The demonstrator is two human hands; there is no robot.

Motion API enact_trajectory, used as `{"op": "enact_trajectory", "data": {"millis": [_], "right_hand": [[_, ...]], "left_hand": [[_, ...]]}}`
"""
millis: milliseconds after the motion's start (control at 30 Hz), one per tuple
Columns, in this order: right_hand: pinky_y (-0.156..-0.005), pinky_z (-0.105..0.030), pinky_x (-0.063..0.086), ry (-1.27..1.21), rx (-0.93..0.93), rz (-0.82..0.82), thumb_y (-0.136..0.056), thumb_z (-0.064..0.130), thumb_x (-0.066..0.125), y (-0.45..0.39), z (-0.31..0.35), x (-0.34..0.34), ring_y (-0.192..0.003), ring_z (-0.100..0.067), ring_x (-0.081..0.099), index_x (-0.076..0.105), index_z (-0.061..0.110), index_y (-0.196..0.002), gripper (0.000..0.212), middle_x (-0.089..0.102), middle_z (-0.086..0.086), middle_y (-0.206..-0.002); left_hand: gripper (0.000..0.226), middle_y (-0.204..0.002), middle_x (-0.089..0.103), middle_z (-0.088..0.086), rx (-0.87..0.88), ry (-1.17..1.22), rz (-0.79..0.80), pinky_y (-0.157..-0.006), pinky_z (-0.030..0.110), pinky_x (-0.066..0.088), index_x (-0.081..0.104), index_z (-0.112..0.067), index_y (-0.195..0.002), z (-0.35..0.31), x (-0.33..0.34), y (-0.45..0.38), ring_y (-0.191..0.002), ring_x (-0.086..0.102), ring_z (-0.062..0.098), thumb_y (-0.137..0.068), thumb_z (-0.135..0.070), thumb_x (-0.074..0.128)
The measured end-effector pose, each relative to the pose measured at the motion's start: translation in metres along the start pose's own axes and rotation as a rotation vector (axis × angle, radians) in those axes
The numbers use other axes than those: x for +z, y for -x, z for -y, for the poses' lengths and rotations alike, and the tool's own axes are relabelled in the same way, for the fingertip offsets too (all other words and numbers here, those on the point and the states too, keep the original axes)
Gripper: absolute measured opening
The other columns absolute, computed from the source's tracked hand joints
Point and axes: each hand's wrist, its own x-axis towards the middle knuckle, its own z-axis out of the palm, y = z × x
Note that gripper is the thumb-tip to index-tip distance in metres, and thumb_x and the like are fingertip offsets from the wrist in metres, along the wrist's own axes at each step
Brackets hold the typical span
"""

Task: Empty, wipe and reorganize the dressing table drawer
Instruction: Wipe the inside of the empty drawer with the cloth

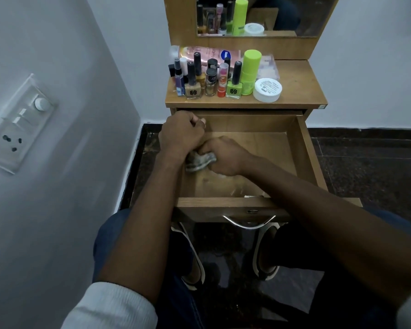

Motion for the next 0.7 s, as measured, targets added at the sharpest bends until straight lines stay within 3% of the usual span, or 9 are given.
{"op": "enact_trajectory", "data": {"millis": [100, 167, 233, 300, 400, 467, 567, 600, 700], "right_hand": [[-0.083, -0.026, 0.049, -0.022, -0.128, 0.192, -0.077, 0.009, 0.080, 0.018, 0.001, -0.004, -0.090, -0.007, 0.066, 0.081, 0.017, -0.107, 0.031, 0.078, 0.004, -0.104], [-0.082, -0.027, 0.051, -0.015, -0.055, 0.082, -0.077, 0.009, 0.078, 0.015, -0.019, -0.015, -0.092, -0.011, 0.070, 0.082, 0.020, -0.106, 0.032, 0.080, 0.003, -0.103], [-0.077, -0.034, 0.053, -0.012, 0.078, -0.074, -0.076, 0.013, 0.076, 0.014, -0.038, -0.024, -0.091, -0.021, 0.072, 0.079, 0.027, -0.090, 0.020, 0.078, 0.002, -0.092], [-0.073, -0.036, 0.052, 0.026, 0.096, -0.094, -0.076, 0.014, 0.075, 0.019, -0.040, -0.022, -0.086, -0.025, 0.069, 0.069, 0.026, -0.079, 0.013, 0.073, 0.002, -0.085], [-0.073, -0.022, 0.047, -0.008, -0.055, 0.157, -0.075, 0.008, 0.077, 0.037, -0.022, -0.012, -0.078, -0.004, 0.065, 0.080, 0.025, -0.099, 0.029, 0.076, 0.011, -0.095], [-0.076, -0.017, 0.049, -0.060, -0.058, 0.169, -0.075, 0.001, 0.076, 0.037, -0.030, -0.017, -0.080, 0.002, 0.065, 0.082, 0.021, -0.108, 0.039, 0.078, 0.009, -0.102], [-0.080, -0.034, 0.054, -0.049, 0.108, -0.090, -0.078, 0.006, 0.077, 0.031, -0.053, -0.034, -0.092, -0.018, 0.070, 0.080, 0.019, -0.103, 0.028, 0.078, 0.000, -0.101], [-0.077, -0.035, 0.053, -0.034, 0.141, -0.105, -0.080, 0.008, 0.077, 0.033, -0.056, -0.035, -0.092, -0.022, 0.070, 0.079, 0.019, -0.098, 0.021, 0.078, -0.001, -0.097], [-0.071, -0.032, 0.051, -0.068, 0.034, 0.089, -0.079, 0.003, 0.077, 0.047, -0.040, -0.022, -0.083, -0.014, 0.069, 0.078, 0.022, -0.091, 0.022, 0.076, 0.004, -0.090]], "left_hand": [[0.024, -0.089, 0.071, -0.010, 0.000, -0.022, 0.003, -0.087, 0.037, 0.056, 0.079, -0.027, -0.093, -0.001, 0.000, 0.001, -0.093, 0.067, 0.017, -0.102, -0.044, 0.064], [0.023, -0.088, 0.071, -0.008, 0.009, -0.058, 0.005, -0.087, 0.040, 0.057, 0.077, -0.026, -0.092, -0.002, 0.000, 0.003, -0.093, 0.068, 0.019, -0.101, -0.043, 0.064], [0.022, -0.094, 0.074, -0.002, 0.048, -0.150, 0.005, -0.086, 0.042, 0.058, 0.077, -0.024, -0.096, -0.005, 0.001, 0.007, -0.095, 0.069, 0.023, -0.102, -0.041, 0.064], [0.024, -0.103, 0.076, 0.004, 0.106, -0.280, 0.005, -0.085, 0.041, 0.054, 0.078, -0.020, -0.103, -0.010, 0.003, 0.011, -0.101, 0.070, 0.030, -0.103, -0.038, 0.062], [0.028, -0.109, 0.076, 0.007, 0.133, -0.389, 0.049, -0.085, 0.041, 0.051, 0.079, -0.020, -0.103, -0.014, 0.007, 0.012, -0.105, 0.070, 0.034, -0.103, -0.041, 0.060], [0.029, -0.104, 0.076, 0.009, 0.107, -0.363, 0.064, -0.084, 0.042, 0.054, 0.079, -0.018, -0.096, -0.013, 0.006, 0.011, -0.101, 0.070, 0.034, -0.102, -0.040, 0.062], [0.029, -0.097, 0.076, 0.008, 0.063, -0.305, 0.074, -0.082, 0.042, 0.056, 0.079, -0.016, -0.088, -0.013, 0.004, 0.012, -0.095, 0.070, 0.032, -0.101, -0.039, 0.065], [0.030, -0.098, 0.076, 0.008, 0.054, -0.305, 0.083, -0.082, 0.042, 0.057, 0.079, -0.016, -0.088, -0.014, 0.005, 0.013, -0.095, 0.070, 0.032, -0.100, -0.040, 0.066], [0.034, -0.110, 0.075, 0.009, 0.014, -0.358, 0.108, -0.085, 0.043, 0.056, 0.079, -0.015, -0.101, -0.024, 0.008, 0.017, -0.103, 0.071, 0.033, -0.099, -0.047, 0.066]]}}
